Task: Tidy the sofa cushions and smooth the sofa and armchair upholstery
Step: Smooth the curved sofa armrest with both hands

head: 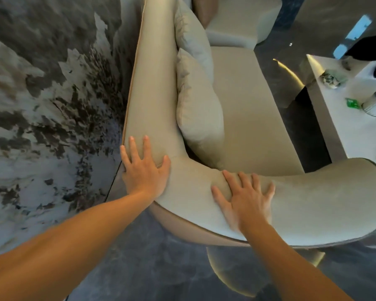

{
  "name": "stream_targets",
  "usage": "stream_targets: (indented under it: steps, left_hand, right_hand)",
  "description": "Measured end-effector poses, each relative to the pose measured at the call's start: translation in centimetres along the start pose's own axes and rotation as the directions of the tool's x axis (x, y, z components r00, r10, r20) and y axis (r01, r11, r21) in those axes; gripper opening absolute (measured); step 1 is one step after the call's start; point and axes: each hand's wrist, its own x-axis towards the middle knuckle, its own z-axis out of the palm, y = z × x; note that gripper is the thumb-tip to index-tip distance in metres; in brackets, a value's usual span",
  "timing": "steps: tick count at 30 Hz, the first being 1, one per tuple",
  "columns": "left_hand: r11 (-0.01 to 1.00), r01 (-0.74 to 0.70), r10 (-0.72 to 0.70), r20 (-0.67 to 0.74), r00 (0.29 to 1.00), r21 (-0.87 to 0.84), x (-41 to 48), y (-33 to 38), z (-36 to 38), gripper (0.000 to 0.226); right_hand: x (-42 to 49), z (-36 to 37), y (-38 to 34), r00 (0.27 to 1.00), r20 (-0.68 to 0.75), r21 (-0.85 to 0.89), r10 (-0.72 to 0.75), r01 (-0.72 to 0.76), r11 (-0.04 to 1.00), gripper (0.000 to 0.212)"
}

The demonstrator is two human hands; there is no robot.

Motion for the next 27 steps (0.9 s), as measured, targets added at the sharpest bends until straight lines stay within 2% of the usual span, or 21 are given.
stream_targets:
  steps: [7, 18, 27]
  left_hand:
    - [0.998, -0.012, 0.007, -0.099, 0.995, -0.056, 0.6, -0.4, 0.9, 0.077]
    - [0.995, -0.025, 0.015, -0.108, 0.994, -0.093, 2.9, -0.3, 0.6, 0.077]
    - [0.993, -0.054, 0.040, -0.126, 0.991, -0.106, 8.0, -0.8, 0.8, 0.078]
  right_hand:
    - [0.5, 1.0, 0.4, 0.988, -0.145, 0.059, -0.051, 0.060, 0.996, 0.085]
    - [2.6, 0.5, -1.0, 0.980, -0.195, 0.086, -0.045, 0.063, 0.994, 0.081]
    - [6.1, -0.2, -3.4, 0.973, -0.230, 0.094, -0.016, 0.038, 0.995, 0.080]
